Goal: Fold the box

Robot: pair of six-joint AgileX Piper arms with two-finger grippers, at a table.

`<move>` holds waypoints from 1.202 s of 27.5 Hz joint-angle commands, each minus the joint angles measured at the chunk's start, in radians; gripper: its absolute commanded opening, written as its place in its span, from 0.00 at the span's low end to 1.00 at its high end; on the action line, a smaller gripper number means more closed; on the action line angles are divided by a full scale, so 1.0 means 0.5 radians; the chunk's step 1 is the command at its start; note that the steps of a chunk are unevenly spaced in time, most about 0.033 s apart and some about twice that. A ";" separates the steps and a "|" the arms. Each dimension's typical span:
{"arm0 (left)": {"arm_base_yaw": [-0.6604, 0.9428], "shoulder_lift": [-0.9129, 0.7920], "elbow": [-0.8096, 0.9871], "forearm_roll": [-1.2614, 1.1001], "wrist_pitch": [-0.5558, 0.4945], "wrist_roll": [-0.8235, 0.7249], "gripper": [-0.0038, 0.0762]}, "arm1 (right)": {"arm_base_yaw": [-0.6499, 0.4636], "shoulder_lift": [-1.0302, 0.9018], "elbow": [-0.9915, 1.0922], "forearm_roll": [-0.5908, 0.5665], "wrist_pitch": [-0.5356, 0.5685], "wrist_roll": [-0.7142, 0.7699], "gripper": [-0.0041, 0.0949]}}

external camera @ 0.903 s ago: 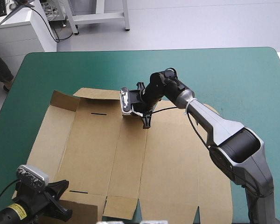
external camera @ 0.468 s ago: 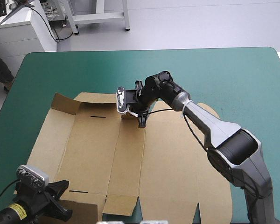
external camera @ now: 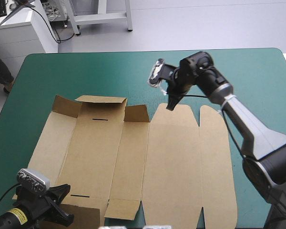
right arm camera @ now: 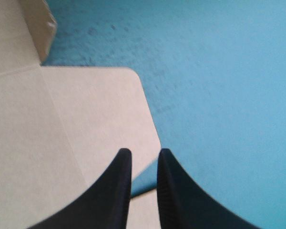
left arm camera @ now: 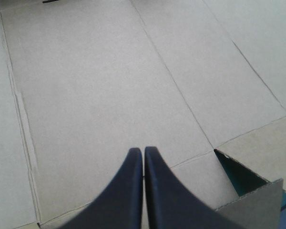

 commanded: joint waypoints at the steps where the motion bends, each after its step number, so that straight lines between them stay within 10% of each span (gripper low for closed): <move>1: -0.005 0.019 -0.050 -0.035 -0.122 -0.001 0.04 | -0.224 -0.272 -0.044 0.068 0.128 0.174 0.12; 16: -0.005 0.019 -0.050 -0.035 -0.118 -0.015 0.04 | -1.234 -1.268 0.921 0.369 0.187 0.577 0.04; 33: -0.005 0.765 -0.471 -0.132 -0.098 0.000 0.04 | -1.289 -2.467 2.185 0.691 0.060 0.604 0.04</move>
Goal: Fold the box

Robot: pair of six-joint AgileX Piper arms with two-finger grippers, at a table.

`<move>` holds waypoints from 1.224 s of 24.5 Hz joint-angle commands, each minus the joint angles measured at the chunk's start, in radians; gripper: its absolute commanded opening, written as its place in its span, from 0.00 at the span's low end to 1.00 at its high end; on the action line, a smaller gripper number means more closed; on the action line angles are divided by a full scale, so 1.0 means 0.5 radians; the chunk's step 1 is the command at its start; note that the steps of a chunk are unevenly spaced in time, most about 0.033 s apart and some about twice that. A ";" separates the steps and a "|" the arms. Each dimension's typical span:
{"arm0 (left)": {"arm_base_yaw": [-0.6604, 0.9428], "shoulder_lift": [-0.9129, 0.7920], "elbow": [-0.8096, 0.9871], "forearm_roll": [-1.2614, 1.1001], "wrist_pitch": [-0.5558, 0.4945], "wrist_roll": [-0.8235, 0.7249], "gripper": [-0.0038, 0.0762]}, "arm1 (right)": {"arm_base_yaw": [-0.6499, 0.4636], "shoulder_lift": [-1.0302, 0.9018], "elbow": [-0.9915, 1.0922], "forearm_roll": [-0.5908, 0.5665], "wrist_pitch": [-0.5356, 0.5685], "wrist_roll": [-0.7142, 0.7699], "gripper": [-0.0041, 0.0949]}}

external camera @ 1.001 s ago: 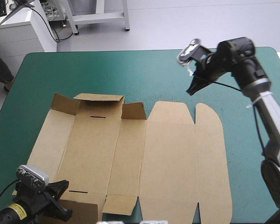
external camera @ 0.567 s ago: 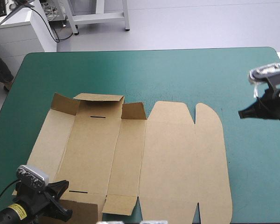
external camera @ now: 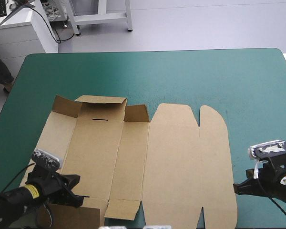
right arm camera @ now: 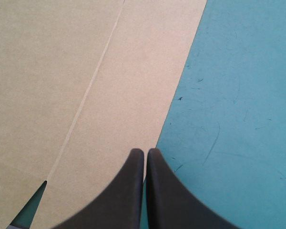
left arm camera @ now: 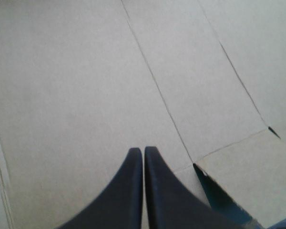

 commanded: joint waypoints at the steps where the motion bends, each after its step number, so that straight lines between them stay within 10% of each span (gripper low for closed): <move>1: -0.005 0.376 -0.379 0.108 -0.063 0.001 0.04 | -0.012 -0.012 -0.039 0.072 -0.098 -0.001 0.04; 10: 0.946 1.386 -1.445 -0.736 0.152 0.627 0.04 | -0.012 -0.012 -0.039 0.091 -0.105 -0.005 0.04; 18: 1.940 1.612 -1.749 -0.967 0.490 0.745 0.04 | -0.012 -0.012 -0.039 0.091 -0.170 -0.036 0.04; 30: 2.157 1.628 -1.735 -0.594 0.624 0.894 0.04 | -0.012 -0.012 -0.039 0.103 -0.133 -0.036 0.04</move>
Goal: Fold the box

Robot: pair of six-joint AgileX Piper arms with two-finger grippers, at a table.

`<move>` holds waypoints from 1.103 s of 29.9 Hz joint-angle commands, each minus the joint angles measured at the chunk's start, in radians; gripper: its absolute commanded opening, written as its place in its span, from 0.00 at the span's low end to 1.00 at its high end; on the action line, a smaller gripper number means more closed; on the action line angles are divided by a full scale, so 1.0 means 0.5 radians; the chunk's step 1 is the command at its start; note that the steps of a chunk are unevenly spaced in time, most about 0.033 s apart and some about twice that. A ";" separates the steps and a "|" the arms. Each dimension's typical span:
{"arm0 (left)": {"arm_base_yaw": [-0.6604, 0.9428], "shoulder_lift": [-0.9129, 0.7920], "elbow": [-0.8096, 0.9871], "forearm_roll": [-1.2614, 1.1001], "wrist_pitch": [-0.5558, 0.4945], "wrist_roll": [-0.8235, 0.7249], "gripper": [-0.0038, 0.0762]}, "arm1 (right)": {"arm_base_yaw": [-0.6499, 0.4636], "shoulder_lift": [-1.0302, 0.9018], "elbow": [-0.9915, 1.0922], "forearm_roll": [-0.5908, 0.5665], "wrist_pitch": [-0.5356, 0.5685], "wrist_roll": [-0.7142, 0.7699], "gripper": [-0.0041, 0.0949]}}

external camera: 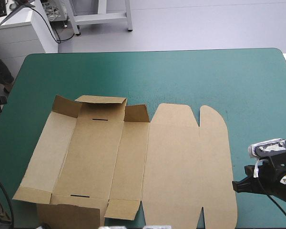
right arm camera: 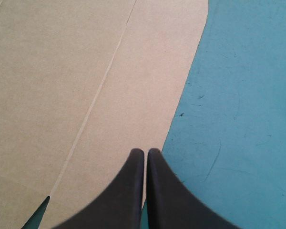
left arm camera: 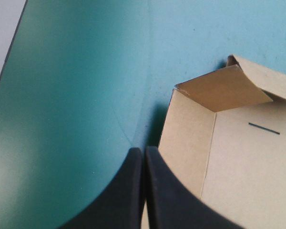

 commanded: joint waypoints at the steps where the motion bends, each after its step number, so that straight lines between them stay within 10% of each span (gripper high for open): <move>1: 0.003 -0.059 -0.055 0.012 0.050 0.149 0.04 | -0.012 0.005 -0.041 0.044 -0.045 -0.014 0.04; 5: 0.003 -0.059 -0.051 0.092 0.108 0.148 0.14 | -0.012 0.005 -0.041 0.032 -0.042 -0.014 0.04; 13: -0.006 -0.057 -0.032 -0.048 0.108 0.055 0.90 | -0.012 0.005 -0.041 0.028 -0.042 -0.030 0.04; 33: -0.006 -0.057 1.126 -0.003 0.031 0.598 0.91 | -0.012 0.005 -0.041 -0.004 -0.042 -0.030 0.04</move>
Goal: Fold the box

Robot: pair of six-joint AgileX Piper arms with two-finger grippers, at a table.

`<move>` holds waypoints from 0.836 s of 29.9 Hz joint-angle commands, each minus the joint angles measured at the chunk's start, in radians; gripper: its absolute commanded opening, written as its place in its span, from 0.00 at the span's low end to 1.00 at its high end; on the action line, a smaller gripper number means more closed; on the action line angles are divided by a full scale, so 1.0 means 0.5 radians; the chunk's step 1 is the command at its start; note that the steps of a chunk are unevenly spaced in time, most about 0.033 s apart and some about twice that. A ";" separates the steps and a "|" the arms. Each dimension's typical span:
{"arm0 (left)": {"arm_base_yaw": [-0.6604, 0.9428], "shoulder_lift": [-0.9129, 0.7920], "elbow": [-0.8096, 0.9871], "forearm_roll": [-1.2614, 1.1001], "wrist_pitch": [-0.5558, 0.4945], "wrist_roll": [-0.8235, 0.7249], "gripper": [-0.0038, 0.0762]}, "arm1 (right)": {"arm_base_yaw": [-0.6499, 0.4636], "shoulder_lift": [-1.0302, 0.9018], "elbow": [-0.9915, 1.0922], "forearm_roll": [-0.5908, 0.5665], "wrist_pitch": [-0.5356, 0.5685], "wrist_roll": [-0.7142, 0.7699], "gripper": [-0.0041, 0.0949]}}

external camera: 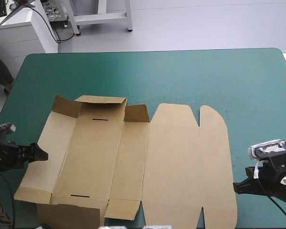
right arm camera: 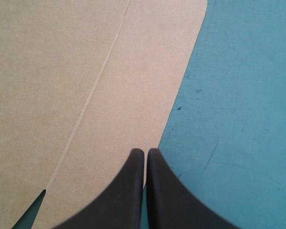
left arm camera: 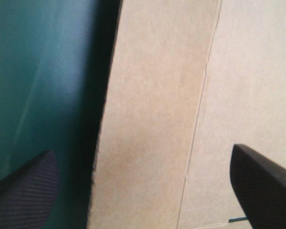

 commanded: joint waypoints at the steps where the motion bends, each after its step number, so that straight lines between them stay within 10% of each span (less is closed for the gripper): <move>1: -0.006 -0.057 0.065 -0.034 0.064 0.075 0.91 | -0.012 0.005 -0.041 0.026 -0.070 -0.025 0.04; 25: -0.393 -0.057 0.308 -0.290 0.146 0.101 0.76 | -0.012 0.005 -0.041 0.026 -0.078 -0.067 0.04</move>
